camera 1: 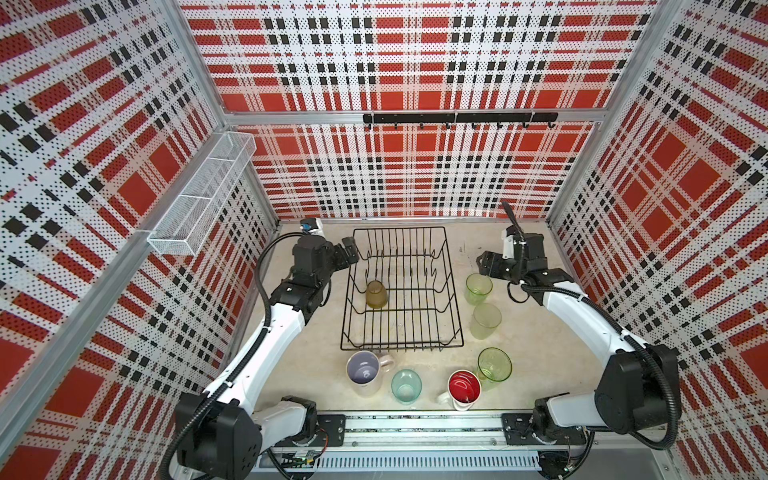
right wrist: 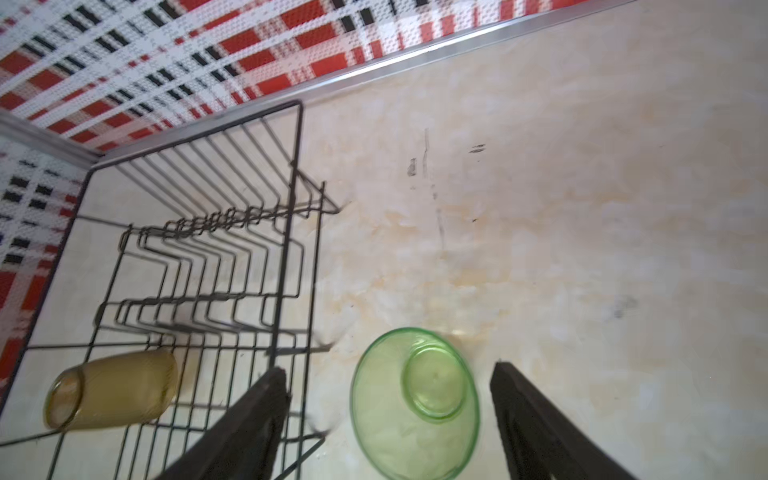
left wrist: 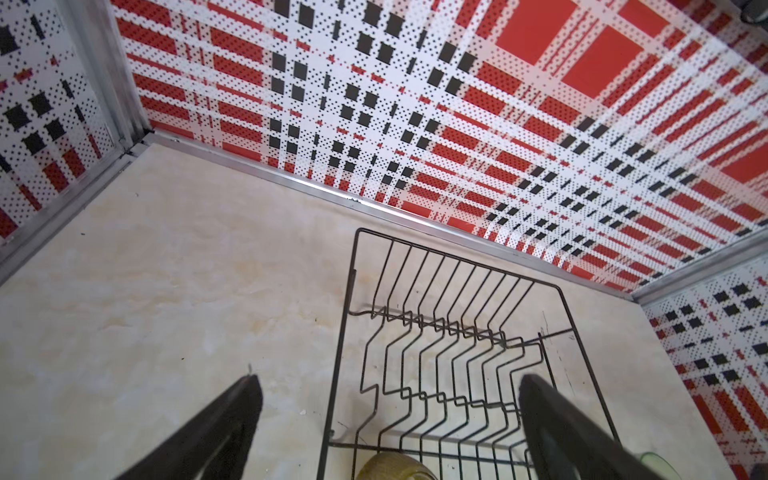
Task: Load the cups into the dish rack
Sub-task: 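Withdraw the left gripper while the right gripper moves to a pale green glass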
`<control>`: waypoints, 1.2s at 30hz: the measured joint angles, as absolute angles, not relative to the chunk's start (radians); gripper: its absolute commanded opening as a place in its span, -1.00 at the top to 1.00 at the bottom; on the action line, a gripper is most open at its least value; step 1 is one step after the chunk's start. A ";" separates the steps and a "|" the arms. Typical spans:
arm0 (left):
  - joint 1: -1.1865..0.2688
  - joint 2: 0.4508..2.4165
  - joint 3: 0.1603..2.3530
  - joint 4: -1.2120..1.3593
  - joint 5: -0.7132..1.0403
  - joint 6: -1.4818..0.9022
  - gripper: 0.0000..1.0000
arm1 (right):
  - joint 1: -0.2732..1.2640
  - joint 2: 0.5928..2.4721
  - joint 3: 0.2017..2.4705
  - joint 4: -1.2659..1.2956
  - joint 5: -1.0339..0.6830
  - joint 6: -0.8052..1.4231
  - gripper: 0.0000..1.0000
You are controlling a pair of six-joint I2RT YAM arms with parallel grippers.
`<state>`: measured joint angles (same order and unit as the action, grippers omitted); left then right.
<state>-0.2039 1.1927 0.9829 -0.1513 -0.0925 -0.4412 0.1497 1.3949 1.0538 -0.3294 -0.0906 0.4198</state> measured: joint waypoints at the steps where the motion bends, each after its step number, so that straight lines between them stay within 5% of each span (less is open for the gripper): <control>1: -0.185 1.193 0.973 -0.139 -0.075 -0.452 -0.98 | 0.108 1.395 1.053 -0.328 -0.098 0.419 -0.61; 8: -0.157 1.194 0.969 -0.096 -0.007 -0.474 -0.96 | -0.149 1.382 1.054 -0.365 -0.130 0.412 -0.67; 10: -0.151 1.196 0.969 -0.096 0.004 -0.474 -0.97 | -0.233 1.370 1.054 -0.379 -0.119 0.428 -0.99; 14: -0.132 1.209 0.970 -0.097 0.017 -0.472 -0.97 | -0.345 1.342 1.050 -0.390 -0.038 0.465 -1.00; 36: -0.130 1.254 0.985 -0.136 -0.031 -0.363 -0.96 | -0.337 1.343 0.874 -0.385 -0.044 0.701 -1.00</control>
<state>-0.1303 1.2541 0.9852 -0.1360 -0.0311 -0.3626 -0.3370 1.3426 0.8738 -0.3847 -0.0441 0.7010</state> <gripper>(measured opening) 0.983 0.998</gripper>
